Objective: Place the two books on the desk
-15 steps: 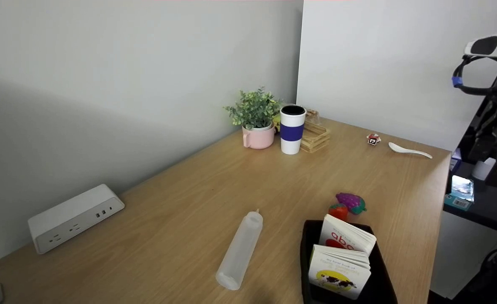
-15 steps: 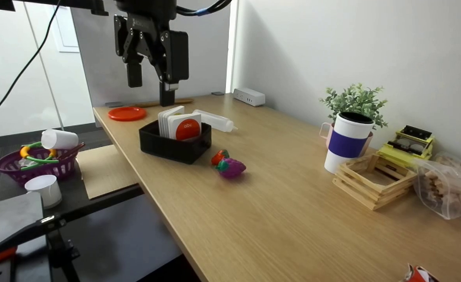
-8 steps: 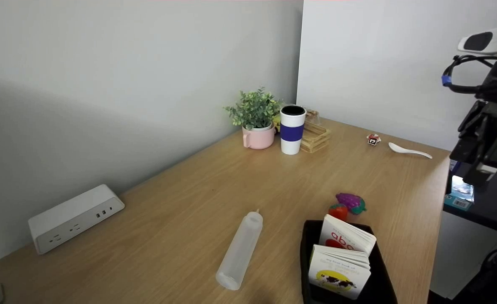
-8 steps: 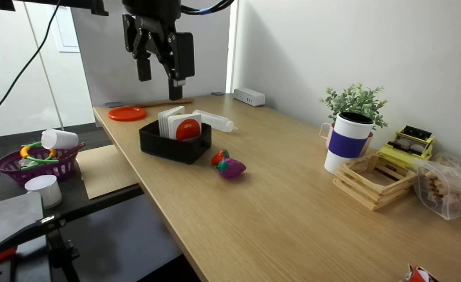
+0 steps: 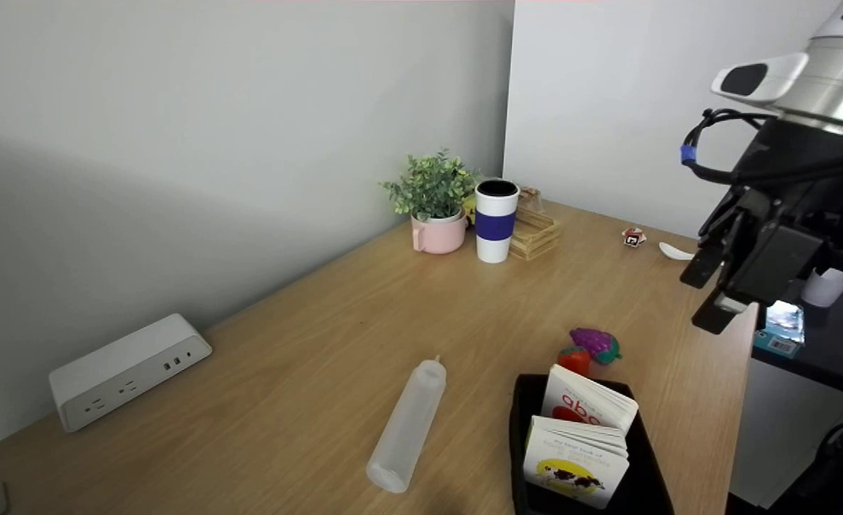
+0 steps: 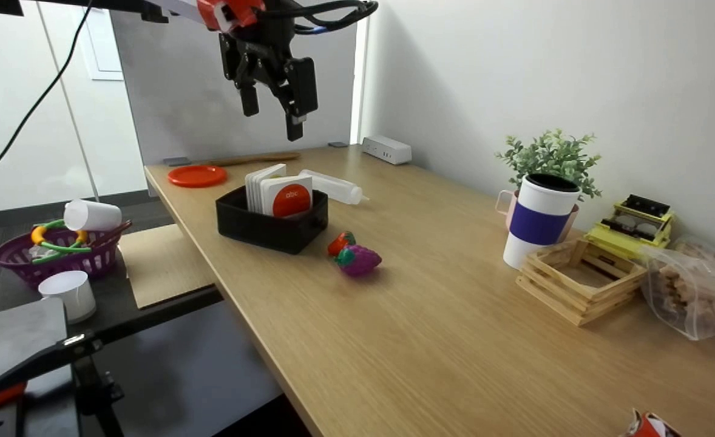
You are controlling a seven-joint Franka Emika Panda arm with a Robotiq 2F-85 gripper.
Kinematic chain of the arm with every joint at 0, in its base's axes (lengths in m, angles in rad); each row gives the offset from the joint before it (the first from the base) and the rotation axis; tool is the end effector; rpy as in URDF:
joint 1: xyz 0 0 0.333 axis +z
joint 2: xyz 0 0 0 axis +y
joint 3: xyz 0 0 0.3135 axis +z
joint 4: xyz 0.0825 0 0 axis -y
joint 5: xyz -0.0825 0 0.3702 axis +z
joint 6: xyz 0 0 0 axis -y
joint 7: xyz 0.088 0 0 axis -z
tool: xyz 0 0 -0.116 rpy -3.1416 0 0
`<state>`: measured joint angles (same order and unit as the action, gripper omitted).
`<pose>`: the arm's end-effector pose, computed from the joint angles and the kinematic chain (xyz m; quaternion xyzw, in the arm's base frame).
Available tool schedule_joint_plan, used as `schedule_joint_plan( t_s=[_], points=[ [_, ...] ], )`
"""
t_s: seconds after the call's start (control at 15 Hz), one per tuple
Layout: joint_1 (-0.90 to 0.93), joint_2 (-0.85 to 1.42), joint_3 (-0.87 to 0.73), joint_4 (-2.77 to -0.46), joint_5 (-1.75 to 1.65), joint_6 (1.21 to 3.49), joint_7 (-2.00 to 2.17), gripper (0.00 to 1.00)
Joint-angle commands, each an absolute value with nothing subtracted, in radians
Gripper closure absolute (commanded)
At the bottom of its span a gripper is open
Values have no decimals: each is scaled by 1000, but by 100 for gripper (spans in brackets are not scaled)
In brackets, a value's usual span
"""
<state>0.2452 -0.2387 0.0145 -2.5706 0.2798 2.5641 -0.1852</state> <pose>0.4289 0.1109 0.3686 -0.9831 -0.1124 -0.1116 0.0917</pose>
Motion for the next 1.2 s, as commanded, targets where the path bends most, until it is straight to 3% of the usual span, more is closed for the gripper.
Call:
schedule_joint_plan(
  t_s=[0.0,0.27,1.13],
  points=[
    [236,-66,57,-2424,262,2538,-190,0],
    [213,27,93,-2327,214,2481,-180,0],
    [175,80,100,-2349,231,2596,-132,0]
  ],
)
